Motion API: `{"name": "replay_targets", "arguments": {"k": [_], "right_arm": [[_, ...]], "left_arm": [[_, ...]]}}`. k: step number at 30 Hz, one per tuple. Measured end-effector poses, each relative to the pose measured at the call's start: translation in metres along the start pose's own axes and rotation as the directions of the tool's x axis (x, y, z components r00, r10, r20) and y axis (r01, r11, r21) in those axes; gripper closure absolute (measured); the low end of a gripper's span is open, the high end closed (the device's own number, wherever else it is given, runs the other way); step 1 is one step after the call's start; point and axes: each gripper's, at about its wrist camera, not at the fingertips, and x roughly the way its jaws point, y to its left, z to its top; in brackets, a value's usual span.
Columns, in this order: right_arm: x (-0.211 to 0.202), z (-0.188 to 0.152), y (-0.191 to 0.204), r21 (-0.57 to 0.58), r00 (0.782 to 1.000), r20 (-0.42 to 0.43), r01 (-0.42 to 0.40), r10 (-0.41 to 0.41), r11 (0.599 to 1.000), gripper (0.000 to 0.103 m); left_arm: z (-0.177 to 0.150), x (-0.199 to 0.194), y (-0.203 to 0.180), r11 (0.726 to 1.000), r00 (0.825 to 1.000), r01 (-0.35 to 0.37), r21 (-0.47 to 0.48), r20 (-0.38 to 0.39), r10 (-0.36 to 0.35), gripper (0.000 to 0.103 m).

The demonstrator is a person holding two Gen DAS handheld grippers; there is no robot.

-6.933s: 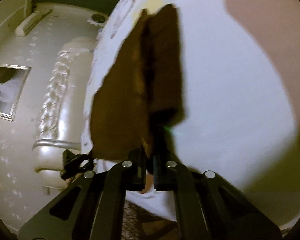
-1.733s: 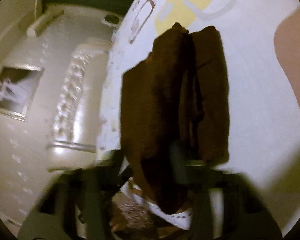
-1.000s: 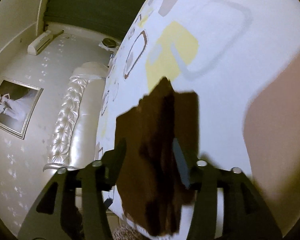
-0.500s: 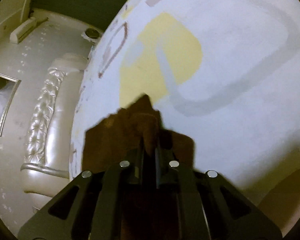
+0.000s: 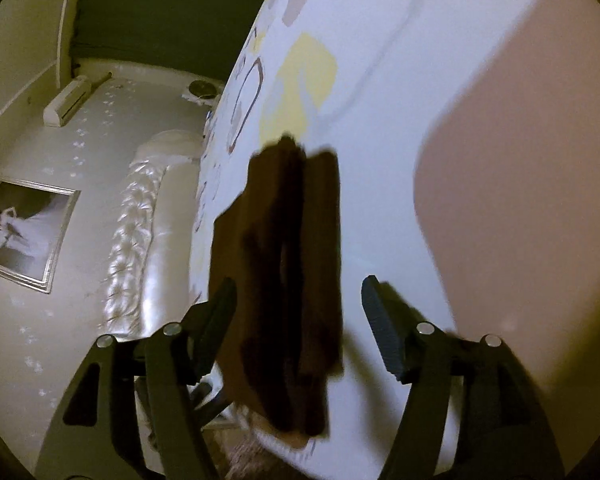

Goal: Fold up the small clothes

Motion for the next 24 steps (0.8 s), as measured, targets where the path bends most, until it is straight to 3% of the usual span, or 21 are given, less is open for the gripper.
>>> {"name": "replay_targets", "arguments": {"k": [8, 14, 15, 16, 18, 20, 22, 24], "right_arm": [[0.022, -0.041, 0.013, -0.046, 0.995, -0.095, -0.013, 0.009, 0.999, 0.032], [0.045, -0.055, 0.026, -0.060, 0.991, -0.133, -0.019, 0.011, 0.998, 0.032], [0.047, -0.057, 0.027, -0.065, 0.991, -0.130, -0.013, 0.004, 0.998, 0.034], [0.049, -0.058, 0.029, -0.068, 0.992, -0.125, 0.000, -0.009, 0.998, 0.038], [0.058, -0.055, 0.029, -0.063, 0.989, -0.142, 0.035, -0.044, 0.997, 0.070], [0.064, -0.055, 0.021, -0.048, 0.984, -0.170, 0.049, -0.057, 0.998, 0.084], [0.063, -0.054, 0.020, -0.062, 0.984, -0.172, 0.044, -0.054, 0.997, 0.087], [0.060, -0.054, 0.019, -0.074, 0.983, -0.174, 0.043, -0.056, 0.996, 0.089]], "left_arm": [[0.006, 0.000, 0.007, 0.994, 0.997, 0.080, -0.071, -0.009, -0.081, 0.026], [0.008, 0.015, -0.004, 0.994, 0.995, 0.088, -0.061, -0.036, -0.090, 0.026], [0.009, 0.019, -0.008, 0.996, 0.996, 0.077, -0.049, -0.040, -0.079, 0.026], [0.008, 0.021, -0.011, 0.997, 0.997, 0.065, -0.037, -0.045, -0.066, 0.032], [0.005, 0.028, -0.018, 1.000, 0.998, 0.011, -0.022, -0.067, -0.013, 0.047], [0.001, 0.030, -0.022, 1.000, 0.998, -0.029, -0.013, -0.061, 0.028, 0.053], [-0.001, 0.032, -0.026, 0.999, 0.997, -0.051, 0.002, -0.065, 0.051, 0.066], [-0.004, 0.032, -0.028, 0.996, 0.994, -0.088, 0.022, -0.060, 0.089, 0.071]]}}
